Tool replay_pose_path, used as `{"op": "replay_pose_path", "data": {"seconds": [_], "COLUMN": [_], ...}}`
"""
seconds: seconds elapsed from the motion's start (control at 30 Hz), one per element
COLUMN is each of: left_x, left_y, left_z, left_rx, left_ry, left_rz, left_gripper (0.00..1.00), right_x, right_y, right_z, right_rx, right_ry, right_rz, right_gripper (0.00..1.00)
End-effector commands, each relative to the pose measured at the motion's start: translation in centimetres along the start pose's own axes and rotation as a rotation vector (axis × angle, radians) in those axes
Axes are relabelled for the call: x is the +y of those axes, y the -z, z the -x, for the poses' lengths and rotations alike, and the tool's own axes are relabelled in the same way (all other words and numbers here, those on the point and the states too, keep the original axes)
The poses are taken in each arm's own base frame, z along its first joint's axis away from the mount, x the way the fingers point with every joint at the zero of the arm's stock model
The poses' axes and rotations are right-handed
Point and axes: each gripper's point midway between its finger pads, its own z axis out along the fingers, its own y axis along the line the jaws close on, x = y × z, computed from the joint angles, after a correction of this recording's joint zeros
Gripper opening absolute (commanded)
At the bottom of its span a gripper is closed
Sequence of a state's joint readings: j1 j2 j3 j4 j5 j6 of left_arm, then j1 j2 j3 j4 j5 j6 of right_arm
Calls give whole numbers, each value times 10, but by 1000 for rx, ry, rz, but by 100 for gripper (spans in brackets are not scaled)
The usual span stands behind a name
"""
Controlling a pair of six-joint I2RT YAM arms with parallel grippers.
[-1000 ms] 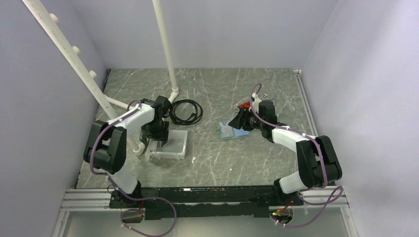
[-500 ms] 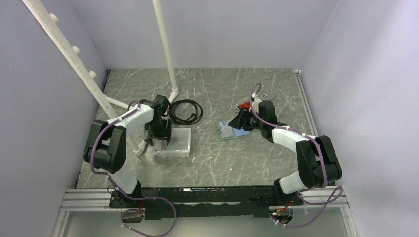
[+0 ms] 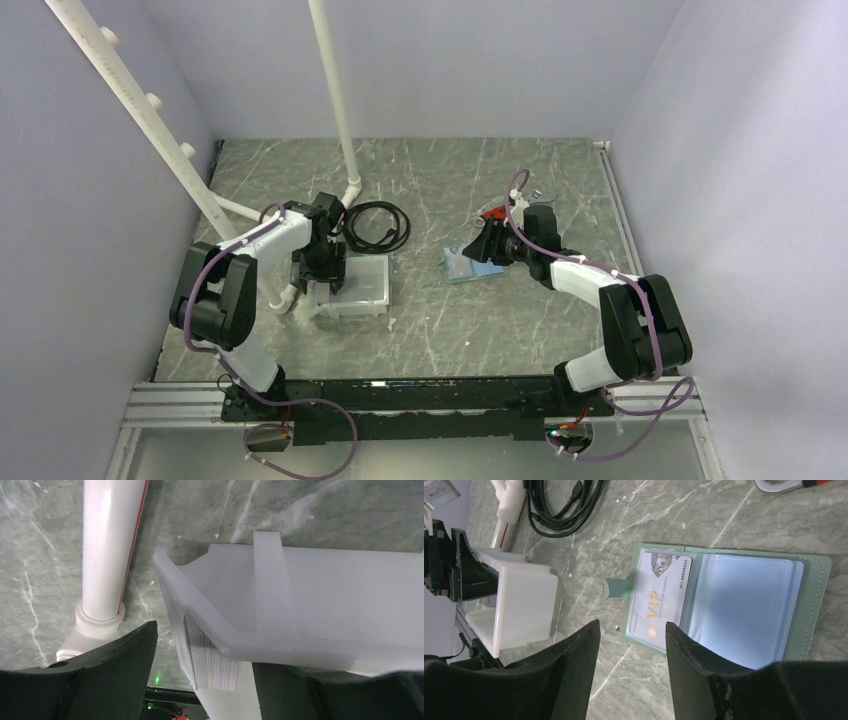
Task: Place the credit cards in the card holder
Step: Pick up the credit card from the storage box.
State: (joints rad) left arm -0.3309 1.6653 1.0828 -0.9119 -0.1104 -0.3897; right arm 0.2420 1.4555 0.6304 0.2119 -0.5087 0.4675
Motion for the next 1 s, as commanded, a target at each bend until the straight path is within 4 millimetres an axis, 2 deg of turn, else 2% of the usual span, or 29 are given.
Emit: {"op": "replay_pose_path", "data": {"seconds": [0.0,0.33,0.53,0.7,0.97], "left_x": [9,17,20,21,18], "left_y": [13,31,36,41,38], "left_z": [12,16,14,15,15], "left_rx": [-56,-91,-93,-101,-95], "left_ry": [14,18,18,18,11], "left_rz": [50,81,91,91,84], "left_gripper": [70,64,59,52,58], "right_x": [10,10,10,11,11], "right_y": [0,0,0,0,-1], "right_z": [9,9,8,8,8], "right_rx": [-36,-35,-34,-32,-30], "right_ry": [33,31,31,30,30], "right_rz": [42,48,49,52,53], "right_gripper": [53,53,53,53,53]}}
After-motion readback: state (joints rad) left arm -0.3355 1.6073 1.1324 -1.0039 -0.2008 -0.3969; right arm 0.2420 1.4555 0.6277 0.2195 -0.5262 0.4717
